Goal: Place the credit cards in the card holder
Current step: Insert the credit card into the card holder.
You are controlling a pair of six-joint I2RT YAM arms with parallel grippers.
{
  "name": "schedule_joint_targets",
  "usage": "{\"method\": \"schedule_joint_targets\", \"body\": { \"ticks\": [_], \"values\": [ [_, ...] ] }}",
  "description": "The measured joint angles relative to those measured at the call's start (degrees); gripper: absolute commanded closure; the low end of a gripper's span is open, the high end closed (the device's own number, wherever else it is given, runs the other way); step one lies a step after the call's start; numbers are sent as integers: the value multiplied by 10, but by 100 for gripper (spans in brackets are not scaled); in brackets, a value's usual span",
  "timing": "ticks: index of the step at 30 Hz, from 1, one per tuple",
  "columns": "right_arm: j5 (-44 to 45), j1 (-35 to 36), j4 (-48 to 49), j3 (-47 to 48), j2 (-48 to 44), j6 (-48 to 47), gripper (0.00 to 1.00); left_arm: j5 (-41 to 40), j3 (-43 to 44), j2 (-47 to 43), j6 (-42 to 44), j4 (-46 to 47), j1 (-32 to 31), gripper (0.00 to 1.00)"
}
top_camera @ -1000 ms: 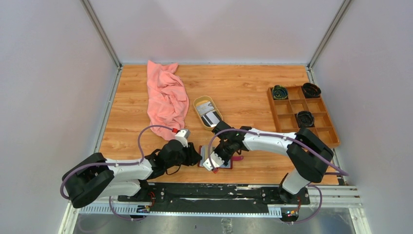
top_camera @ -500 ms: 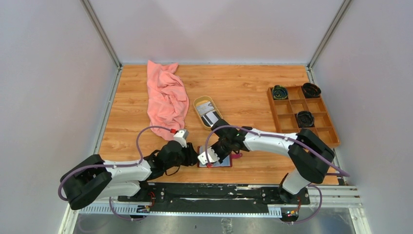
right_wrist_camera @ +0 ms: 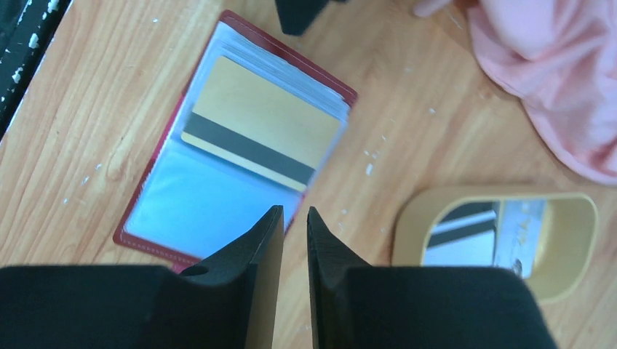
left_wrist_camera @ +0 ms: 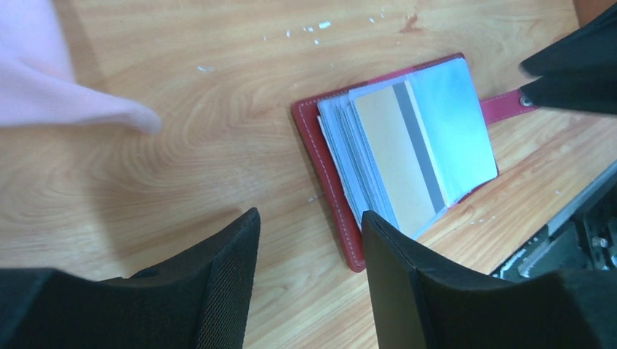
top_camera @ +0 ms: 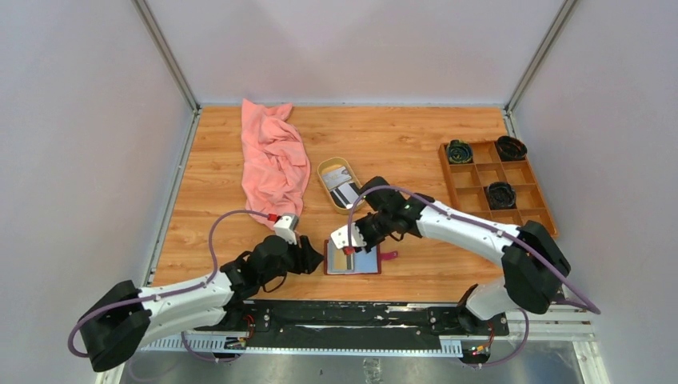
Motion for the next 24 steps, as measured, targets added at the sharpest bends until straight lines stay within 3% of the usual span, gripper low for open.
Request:
{"method": "schedule_joint_targets", "body": {
  "ticks": [7, 11, 14, 17, 24],
  "values": [
    [-18, -60, -41, 40, -44, 53, 64, -48, 38, -98, 51, -120, 0, 16],
    [-30, -97, -55, 61, -55, 93, 53, -70, 88, -119, 96, -177, 0, 1],
    [-56, -143, -68, 81, -59, 134, 44, -83, 135, -116, 126, -204, 0, 0],
    [-91, -190, -74, 96, -60, 176, 41, -85, 190, -89, 153, -215, 3, 0],
    [-161, -276, -87, 101, -60, 252, 41, -33, 337, 68, 179, -232, 55, 0]
  ]
}}
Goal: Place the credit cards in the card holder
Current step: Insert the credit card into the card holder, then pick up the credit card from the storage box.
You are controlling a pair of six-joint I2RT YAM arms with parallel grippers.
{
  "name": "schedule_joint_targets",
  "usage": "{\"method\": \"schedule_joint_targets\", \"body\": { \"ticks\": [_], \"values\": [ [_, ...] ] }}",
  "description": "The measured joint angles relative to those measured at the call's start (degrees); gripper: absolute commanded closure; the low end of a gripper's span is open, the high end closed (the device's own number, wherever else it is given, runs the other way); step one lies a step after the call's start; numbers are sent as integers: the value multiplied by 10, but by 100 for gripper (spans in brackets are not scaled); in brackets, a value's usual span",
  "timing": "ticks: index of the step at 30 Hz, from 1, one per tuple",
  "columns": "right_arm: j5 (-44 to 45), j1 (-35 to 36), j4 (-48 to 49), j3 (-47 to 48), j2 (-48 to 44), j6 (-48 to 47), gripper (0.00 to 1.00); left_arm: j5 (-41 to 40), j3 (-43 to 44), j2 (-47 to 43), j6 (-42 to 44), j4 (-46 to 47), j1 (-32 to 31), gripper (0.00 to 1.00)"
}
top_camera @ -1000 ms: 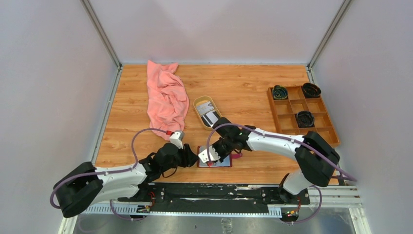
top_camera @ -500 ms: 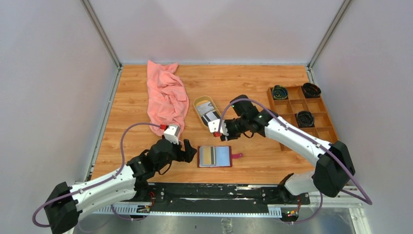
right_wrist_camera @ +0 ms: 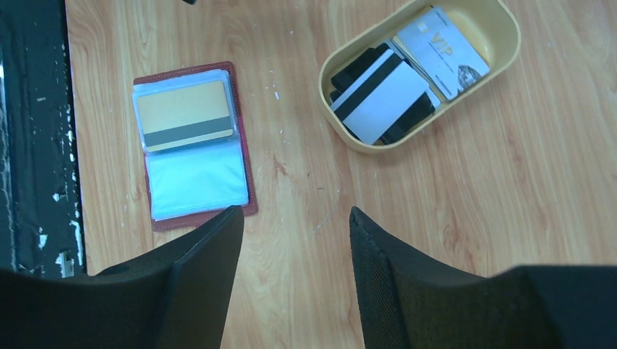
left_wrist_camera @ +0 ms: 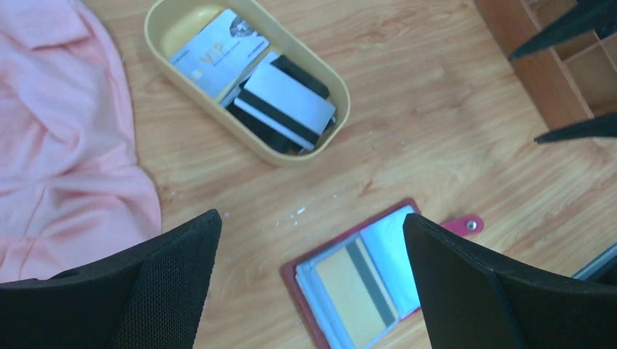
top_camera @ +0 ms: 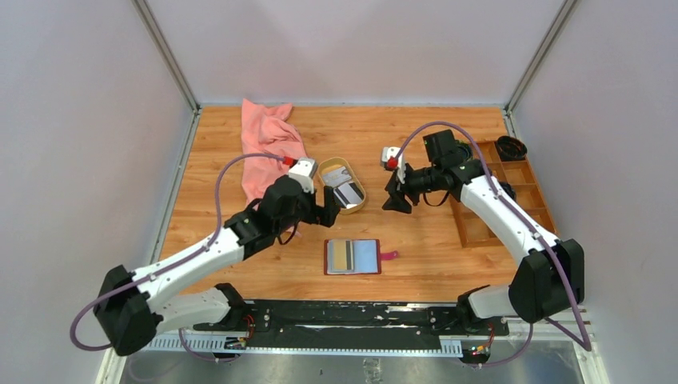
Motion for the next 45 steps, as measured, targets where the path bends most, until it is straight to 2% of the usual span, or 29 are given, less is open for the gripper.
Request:
{"method": "schedule_joint_targets", "body": {
  "ticks": [6, 11, 19, 28, 38, 45],
  "values": [
    [-41, -70, -4, 0, -7, 38, 41, 28, 138, 143, -12, -26, 19, 0],
    [-65, -105, -4, 0, -9, 50, 41, 40, 218, 226, -53, -39, 29, 1],
    [-78, -109, -4, 0, -1, 59, 42, 51, 326, 341, -133, -82, 45, 4],
    [-68, -109, -8, 0, 9, 58, 42, -25, 449, 455, -208, -211, 45, 11],
    [-53, -109, -28, 0, 41, 50, 43, -89, 509, 526, -262, -277, 45, 23],
    [-51, -109, -41, 2, 53, 40, 43, -106, 529, 566, -286, -294, 46, 24]
  ]
}}
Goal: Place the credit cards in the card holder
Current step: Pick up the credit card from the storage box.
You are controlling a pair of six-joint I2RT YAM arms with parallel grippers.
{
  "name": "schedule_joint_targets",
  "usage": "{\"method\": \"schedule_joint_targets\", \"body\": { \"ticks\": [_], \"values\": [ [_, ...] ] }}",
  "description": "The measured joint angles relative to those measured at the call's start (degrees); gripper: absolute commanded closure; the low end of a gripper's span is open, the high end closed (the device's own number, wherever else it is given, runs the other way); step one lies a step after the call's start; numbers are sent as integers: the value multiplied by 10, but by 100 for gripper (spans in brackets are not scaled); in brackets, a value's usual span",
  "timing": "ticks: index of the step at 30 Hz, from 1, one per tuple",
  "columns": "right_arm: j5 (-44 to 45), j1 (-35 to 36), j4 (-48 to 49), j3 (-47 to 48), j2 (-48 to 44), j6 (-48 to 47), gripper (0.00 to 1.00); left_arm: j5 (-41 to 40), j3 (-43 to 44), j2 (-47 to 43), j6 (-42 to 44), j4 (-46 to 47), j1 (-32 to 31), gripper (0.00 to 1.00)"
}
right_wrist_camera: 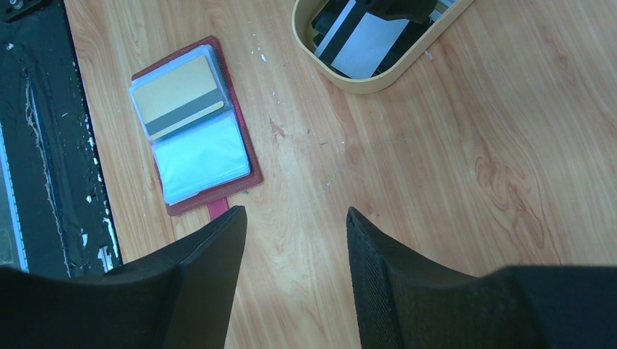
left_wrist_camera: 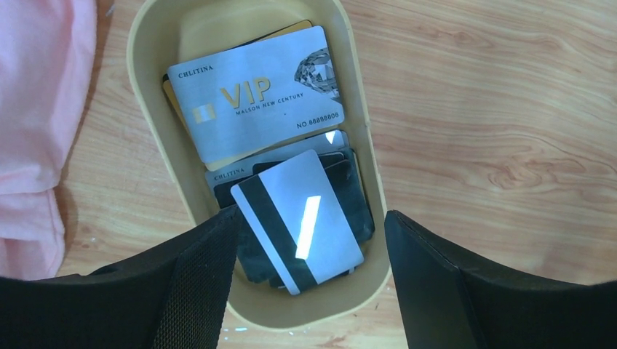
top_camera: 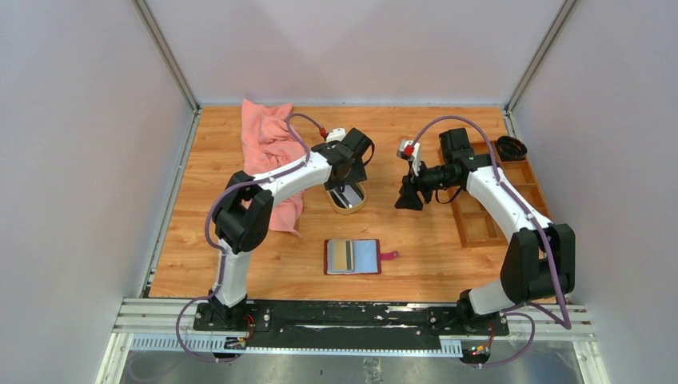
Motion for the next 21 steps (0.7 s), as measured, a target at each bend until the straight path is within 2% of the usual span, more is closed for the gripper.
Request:
{"method": "schedule_joint_targets", "body": {
  "ticks": [6, 12, 17, 21],
  "values": [
    [2, 0, -7, 2, 6, -5, 44, 3, 21, 34, 18, -6, 13, 33],
    [2, -2, -9, 2, 10, -9, 44, 54, 17, 31, 161, 15, 49, 27],
    [2, -4, -10, 3, 16, -10, 45, 172, -58, -33, 325, 64, 70, 24],
    [2, -4, -14, 9, 21, -10, 46, 305, -32, -36, 447, 58, 89, 23]
  ]
}}
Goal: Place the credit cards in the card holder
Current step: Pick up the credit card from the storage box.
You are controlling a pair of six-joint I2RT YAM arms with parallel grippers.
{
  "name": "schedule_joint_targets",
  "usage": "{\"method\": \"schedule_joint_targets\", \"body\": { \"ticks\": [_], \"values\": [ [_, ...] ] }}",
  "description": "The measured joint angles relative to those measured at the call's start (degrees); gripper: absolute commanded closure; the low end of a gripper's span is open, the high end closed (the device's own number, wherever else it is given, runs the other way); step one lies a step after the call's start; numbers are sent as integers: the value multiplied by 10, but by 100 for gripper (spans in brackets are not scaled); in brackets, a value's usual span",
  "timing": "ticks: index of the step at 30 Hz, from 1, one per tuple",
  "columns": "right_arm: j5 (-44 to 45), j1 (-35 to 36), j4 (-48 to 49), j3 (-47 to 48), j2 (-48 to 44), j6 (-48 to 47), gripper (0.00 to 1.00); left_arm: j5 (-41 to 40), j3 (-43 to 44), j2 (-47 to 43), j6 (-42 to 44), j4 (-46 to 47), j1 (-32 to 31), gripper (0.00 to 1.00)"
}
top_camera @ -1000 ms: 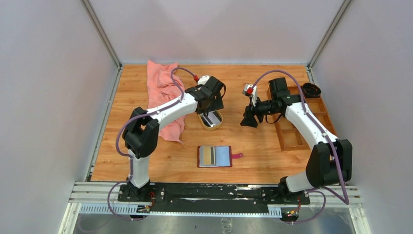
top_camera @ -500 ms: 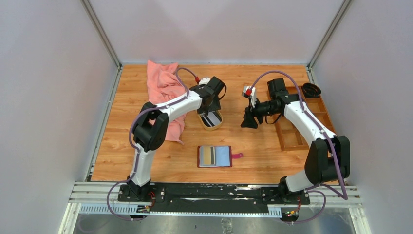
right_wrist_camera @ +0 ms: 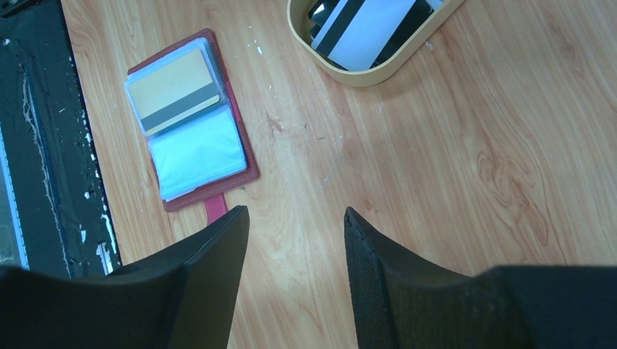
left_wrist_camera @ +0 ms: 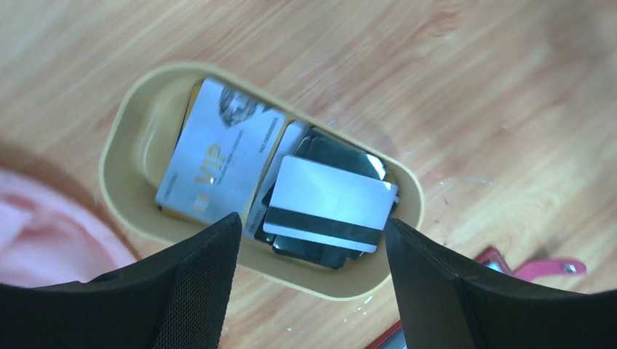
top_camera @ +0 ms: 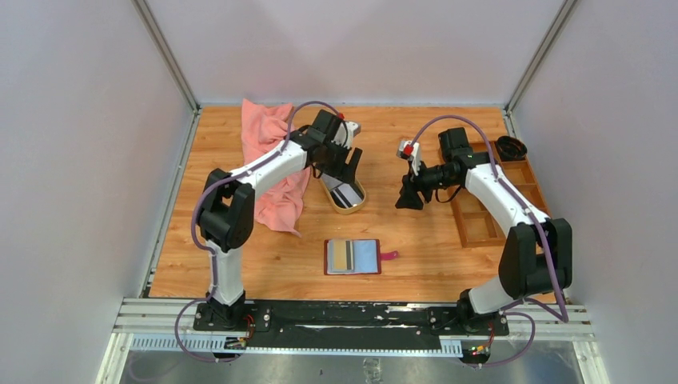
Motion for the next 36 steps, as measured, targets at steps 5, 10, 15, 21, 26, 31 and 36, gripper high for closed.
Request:
{"method": "schedule_joint_targets", "body": {
  "ticks": [5, 10, 15, 21, 26, 31, 36],
  "values": [
    [0, 0, -3, 0, 1, 0, 47, 121, 70, 34, 101, -41, 29, 23],
    [0, 0, -5, 1, 5, 0, 47, 179, 81, 70, 141, -64, 45, 23],
    [1, 0, -5, 2, 13, -1, 47, 209, 96, 115, 152, -80, 47, 24],
    [3, 0, -6, 2, 19, -1, 48, 216, 110, 139, 153, -87, 47, 26],
    [3, 0, -7, 3, 24, -1, 48, 216, 113, 139, 154, -89, 47, 29],
    [3, 0, -8, 3, 26, -1, 48, 221, 113, 139, 154, -89, 47, 30],
    [3, 0, -9, 3, 26, -1, 48, 221, 113, 139, 154, -89, 47, 30]
  ]
}}
